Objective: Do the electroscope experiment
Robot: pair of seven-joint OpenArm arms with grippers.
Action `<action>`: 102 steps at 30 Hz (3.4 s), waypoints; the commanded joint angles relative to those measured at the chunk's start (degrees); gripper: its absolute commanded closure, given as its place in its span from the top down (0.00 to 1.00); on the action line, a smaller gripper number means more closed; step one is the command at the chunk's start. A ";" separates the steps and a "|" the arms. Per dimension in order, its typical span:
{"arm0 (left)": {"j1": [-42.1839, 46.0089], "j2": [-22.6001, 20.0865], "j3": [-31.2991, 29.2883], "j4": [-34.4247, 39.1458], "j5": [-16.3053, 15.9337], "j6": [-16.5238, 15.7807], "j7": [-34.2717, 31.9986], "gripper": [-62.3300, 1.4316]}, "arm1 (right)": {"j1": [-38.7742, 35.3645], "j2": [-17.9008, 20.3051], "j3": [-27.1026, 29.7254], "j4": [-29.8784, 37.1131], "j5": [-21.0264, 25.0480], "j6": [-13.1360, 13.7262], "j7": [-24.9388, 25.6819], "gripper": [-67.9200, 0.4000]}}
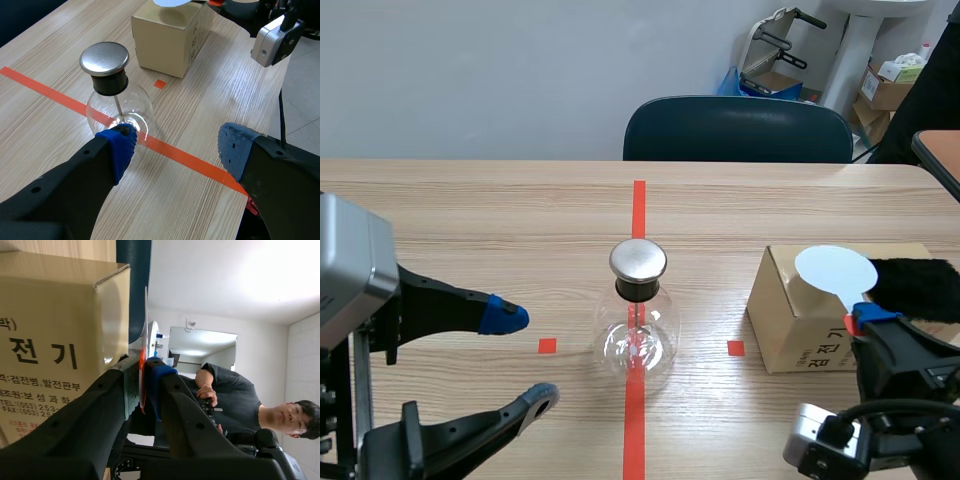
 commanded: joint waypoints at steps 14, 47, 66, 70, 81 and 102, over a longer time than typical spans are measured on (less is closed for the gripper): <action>0.13 0.31 0.17 -4.42 -0.31 3.13 -0.63 0.21 | 5.46 0.98 -7.85 11.50 1.11 -3.30 -5.53 0.02; -17.77 16.00 12.83 -25.99 7.21 2.89 -0.81 0.05 | 15.56 3.17 -27.67 -0.98 -10.45 -3.30 -25.83 0.03; -22.75 24.30 14.86 -33.92 7.19 4.96 -2.78 0.05 | 15.58 3.13 -26.71 -0.96 -10.49 -3.30 -26.10 0.03; -23.52 25.27 14.86 -34.03 7.23 5.70 -2.60 0.05 | 15.58 3.15 -26.53 -0.96 -10.49 -3.30 -26.10 0.03; -26.14 27.74 14.86 -38.75 7.21 5.68 -2.73 0.05 | 15.58 3.15 -26.53 -0.96 -10.47 -3.30 -26.12 0.03; -26.40 28.70 14.86 -40.46 7.21 5.64 -2.75 0.05 | 15.58 3.13 -26.56 -0.96 -10.47 -3.30 -26.12 0.03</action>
